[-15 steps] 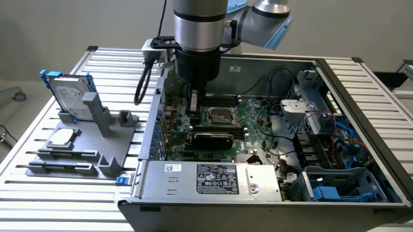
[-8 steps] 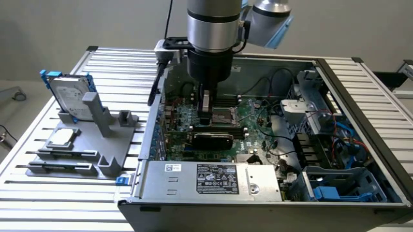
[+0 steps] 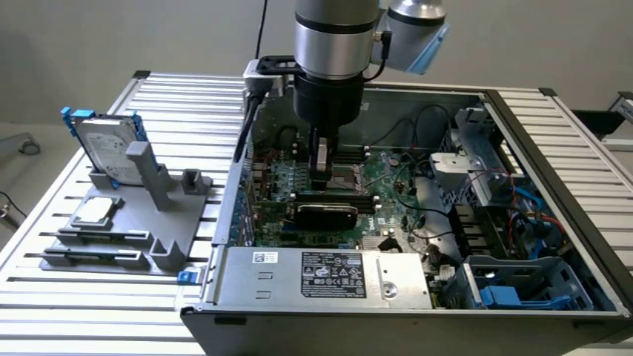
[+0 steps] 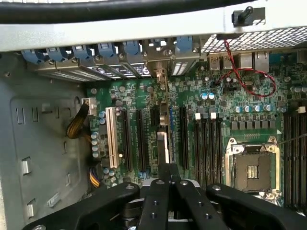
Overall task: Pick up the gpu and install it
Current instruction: 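Press down on the gpu until it lock into place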
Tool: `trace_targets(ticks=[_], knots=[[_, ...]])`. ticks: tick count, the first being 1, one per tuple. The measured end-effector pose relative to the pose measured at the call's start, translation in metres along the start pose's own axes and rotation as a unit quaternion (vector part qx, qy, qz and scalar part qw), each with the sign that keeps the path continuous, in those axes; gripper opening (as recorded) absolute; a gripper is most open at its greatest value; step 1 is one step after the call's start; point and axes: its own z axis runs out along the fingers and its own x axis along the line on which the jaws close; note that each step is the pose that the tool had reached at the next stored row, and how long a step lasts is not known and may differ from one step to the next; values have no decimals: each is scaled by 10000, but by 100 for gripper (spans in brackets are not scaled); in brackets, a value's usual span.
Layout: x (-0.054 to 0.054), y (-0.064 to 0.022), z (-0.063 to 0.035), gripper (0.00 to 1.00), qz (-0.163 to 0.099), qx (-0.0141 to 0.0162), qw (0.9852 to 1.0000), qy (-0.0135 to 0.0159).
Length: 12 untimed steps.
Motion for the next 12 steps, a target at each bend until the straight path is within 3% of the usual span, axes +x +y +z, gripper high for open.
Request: trace_targets(ticks=[12], knots=[[-3, -35, -1, 11, -1, -12, 10000, 0]])
